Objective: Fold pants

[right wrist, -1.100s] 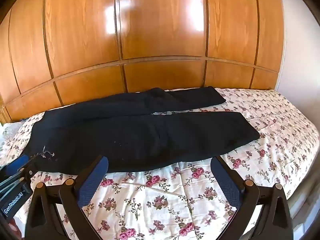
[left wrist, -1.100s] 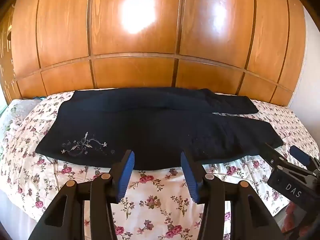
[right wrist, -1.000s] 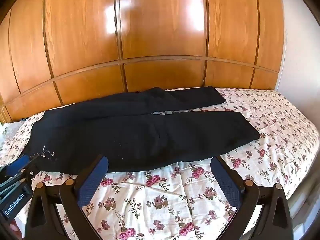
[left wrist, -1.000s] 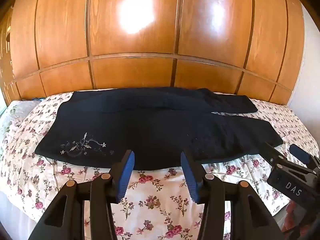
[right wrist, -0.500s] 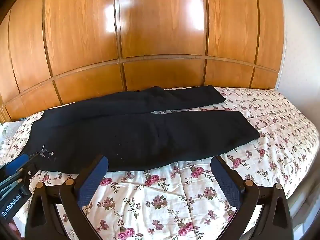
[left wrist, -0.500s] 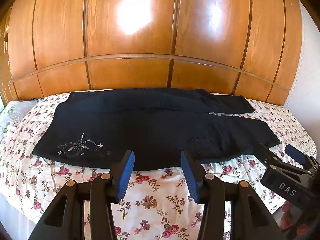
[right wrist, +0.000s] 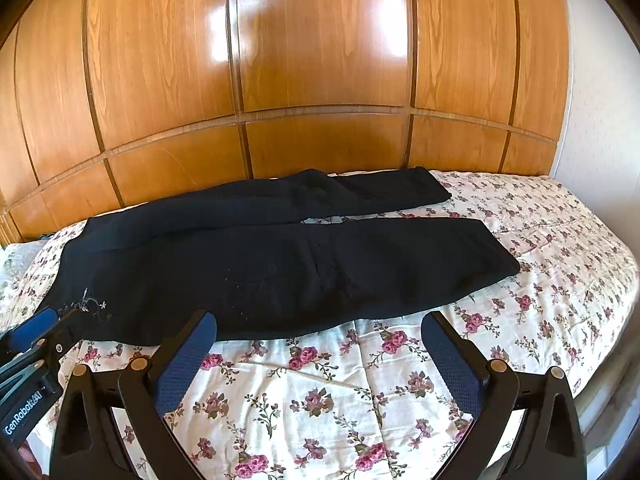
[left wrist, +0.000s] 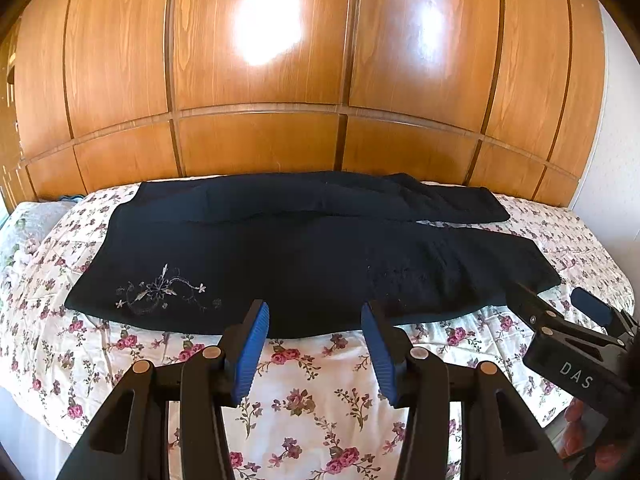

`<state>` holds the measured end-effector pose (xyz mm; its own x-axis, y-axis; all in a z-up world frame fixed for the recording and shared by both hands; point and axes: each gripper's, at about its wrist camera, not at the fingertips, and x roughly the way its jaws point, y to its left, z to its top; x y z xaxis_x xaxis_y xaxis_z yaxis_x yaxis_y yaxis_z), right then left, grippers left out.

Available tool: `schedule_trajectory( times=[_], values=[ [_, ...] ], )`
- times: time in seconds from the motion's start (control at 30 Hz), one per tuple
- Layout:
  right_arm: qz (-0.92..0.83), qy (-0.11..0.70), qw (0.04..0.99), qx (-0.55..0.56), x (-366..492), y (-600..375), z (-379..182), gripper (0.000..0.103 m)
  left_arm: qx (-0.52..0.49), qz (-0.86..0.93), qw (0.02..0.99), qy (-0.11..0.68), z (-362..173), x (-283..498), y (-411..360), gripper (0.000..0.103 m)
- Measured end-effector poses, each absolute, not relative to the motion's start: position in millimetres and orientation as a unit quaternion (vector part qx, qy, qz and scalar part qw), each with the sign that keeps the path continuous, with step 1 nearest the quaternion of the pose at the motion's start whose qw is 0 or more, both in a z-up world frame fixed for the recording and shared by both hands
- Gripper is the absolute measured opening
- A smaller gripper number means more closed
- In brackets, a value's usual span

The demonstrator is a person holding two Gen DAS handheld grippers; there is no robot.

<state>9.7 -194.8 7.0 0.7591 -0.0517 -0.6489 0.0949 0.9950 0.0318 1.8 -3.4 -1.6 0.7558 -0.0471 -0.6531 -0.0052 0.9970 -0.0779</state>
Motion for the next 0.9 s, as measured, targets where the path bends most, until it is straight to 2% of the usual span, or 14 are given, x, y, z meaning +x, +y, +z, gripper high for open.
schedule_trajectory(
  times=[0.9],
  values=[
    [-0.04,0.35,0.935,0.031,11.6,-196.5,4.8,0.103,-0.038,-0.006,0.931,0.363,-9.0,4.7,-0.3,0.049]
  ],
)
